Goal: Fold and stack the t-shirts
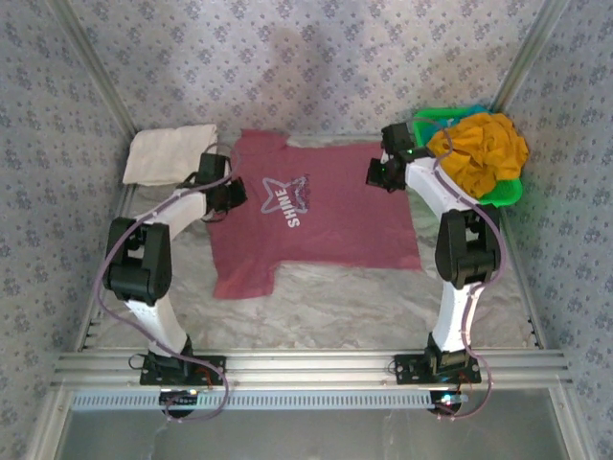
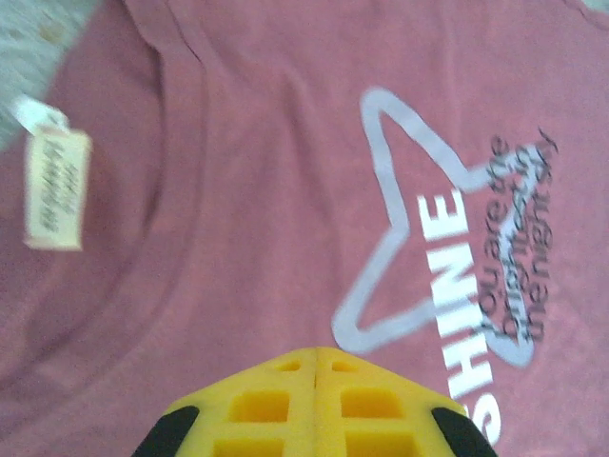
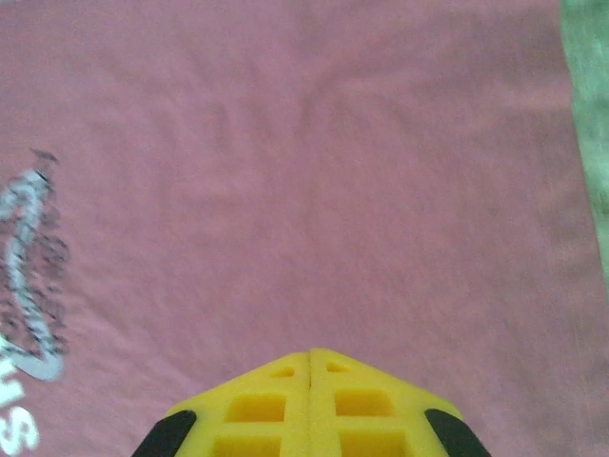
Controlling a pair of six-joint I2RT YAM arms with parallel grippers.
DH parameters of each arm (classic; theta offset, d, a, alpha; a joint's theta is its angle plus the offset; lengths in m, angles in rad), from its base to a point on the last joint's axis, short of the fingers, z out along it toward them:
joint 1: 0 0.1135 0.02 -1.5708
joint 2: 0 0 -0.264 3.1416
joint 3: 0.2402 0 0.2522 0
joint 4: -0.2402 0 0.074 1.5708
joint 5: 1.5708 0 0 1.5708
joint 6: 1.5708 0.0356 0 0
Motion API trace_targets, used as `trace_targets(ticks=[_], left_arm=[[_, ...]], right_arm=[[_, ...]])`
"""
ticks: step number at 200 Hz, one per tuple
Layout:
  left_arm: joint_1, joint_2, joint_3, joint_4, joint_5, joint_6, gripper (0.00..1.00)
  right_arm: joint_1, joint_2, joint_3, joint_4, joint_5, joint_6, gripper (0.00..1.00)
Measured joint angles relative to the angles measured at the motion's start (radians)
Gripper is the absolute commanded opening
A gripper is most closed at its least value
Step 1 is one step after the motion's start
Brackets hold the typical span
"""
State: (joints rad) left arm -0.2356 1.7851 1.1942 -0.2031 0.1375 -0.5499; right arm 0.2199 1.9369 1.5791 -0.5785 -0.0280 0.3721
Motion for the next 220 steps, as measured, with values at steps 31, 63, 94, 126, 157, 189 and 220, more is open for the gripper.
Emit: trace_targets(ticks=[31,63,94,126,157,189,220], left_arm=[[-0.021,-0.007,-0.109,0.028,-0.005,-0.001,0.0],[-0.014,0.053,-0.129,0.045,-0.006,-0.006,0.0],[-0.013,0.097,-0.119,0.097,0.009,-0.021,0.0],[-0.013,0.128,-0.091,0.126,0.023,-0.032,0.0],[-0.013,0.153,-0.073,0.158,0.04,-0.053,0.0],[-0.013,0.166,-0.058,0.164,0.049,-0.073,0.0],[-0.01,0.174,-0.035,0.144,0.049,-0.08,0.0]], right_arm=[[0.003,0.013,-0.12,0.016,0.051,-0.011,0.0],[0.0,0.064,-0.138,0.026,0.07,-0.023,0.0],[0.0,0.127,-0.118,0.032,0.074,-0.026,0.0],[0.0,0.167,-0.065,0.052,0.074,-0.026,0.0],[0.0,0.215,0.004,0.045,0.073,-0.026,0.0],[0.001,0.261,0.08,0.026,0.072,-0.025,0.0],[0.001,0.291,0.139,-0.013,0.065,-0.026,0.0]])
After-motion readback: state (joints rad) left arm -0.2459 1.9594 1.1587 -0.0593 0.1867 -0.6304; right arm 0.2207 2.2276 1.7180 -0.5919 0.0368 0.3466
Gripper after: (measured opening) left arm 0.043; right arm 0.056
